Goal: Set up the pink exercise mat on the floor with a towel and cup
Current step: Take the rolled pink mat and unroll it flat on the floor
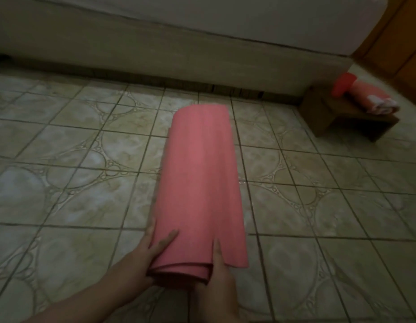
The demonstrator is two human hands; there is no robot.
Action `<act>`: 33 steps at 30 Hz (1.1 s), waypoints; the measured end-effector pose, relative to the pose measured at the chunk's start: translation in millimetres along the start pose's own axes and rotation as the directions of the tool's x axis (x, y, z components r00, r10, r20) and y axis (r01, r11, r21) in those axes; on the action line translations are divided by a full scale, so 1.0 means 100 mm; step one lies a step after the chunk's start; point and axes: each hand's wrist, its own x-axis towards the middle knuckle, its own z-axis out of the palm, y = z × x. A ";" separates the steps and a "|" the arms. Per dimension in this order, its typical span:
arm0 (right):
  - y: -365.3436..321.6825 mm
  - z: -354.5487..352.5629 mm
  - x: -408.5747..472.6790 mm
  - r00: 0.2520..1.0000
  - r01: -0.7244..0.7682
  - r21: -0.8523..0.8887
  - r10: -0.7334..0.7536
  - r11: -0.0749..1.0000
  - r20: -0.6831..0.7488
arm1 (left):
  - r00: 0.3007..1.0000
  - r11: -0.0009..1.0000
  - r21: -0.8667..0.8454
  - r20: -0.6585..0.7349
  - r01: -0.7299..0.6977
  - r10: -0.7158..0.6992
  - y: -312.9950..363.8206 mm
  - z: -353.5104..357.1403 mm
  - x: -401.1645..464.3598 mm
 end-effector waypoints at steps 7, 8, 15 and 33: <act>0.13 0.04 -0.06 0.993 0.110 0.090 -0.105 0.990 -0.061 | 0.999 0.997 0.070 0.048 0.015 -0.018 0.06 0.01 -0.04; 0.11 0.07 -0.07 0.993 0.092 0.161 -0.079 0.983 -0.084 | 0.999 0.998 0.059 0.047 0.013 -0.016 0.05 0.00 -0.05; -0.08 -0.20 0.16 0.859 -0.007 0.772 0.399 0.636 -0.321 | 1.000 1.000 -0.012 0.030 0.008 -0.008 -0.01 0.02 -0.08; -1.07 0.14 -0.06 0.925 0.267 0.585 -0.374 0.766 0.067 | 0.850 0.988 0.012 -0.507 -0.156 0.140 0.26 -0.49 -0.06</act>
